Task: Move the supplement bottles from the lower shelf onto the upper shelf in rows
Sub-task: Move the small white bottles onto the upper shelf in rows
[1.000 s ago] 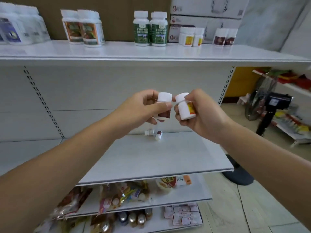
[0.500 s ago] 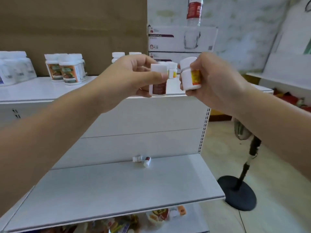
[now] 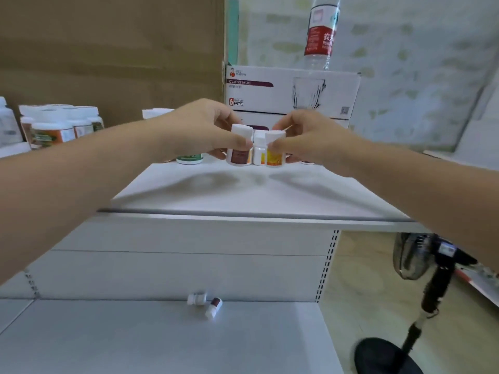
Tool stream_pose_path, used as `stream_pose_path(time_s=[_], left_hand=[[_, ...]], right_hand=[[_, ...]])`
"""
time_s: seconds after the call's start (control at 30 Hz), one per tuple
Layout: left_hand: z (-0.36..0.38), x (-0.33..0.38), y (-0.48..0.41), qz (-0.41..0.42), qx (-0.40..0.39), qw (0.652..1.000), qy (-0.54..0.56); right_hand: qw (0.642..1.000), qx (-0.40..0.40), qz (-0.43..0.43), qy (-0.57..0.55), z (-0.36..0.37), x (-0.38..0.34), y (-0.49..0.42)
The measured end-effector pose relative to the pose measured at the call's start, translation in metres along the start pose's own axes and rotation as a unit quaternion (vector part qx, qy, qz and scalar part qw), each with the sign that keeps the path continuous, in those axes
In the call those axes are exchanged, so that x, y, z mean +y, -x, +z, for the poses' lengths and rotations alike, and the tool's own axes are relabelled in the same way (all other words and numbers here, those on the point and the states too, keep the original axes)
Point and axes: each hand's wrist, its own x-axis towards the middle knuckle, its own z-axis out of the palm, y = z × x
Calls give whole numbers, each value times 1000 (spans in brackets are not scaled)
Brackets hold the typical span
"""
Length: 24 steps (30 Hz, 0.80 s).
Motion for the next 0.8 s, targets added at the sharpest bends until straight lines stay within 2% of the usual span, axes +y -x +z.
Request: stream_pose_path(time_s=[0.3, 0.63, 0.73, 0.8], left_hand=[[9, -33, -16, 19, -43, 999, -18], [1, -37, -18, 41, -16, 999, -12], [1, -35, -15, 50, -22, 998, -23], [1, -28, -11, 65, -30, 997, -29]], right_hand=[[995, 10, -51, 79, 15, 29, -11], [991, 44, -45, 120, 20, 31, -16], [978, 24, -22, 205, 13, 26, -11], [955, -19, -11, 295, 1, 23, -4]])
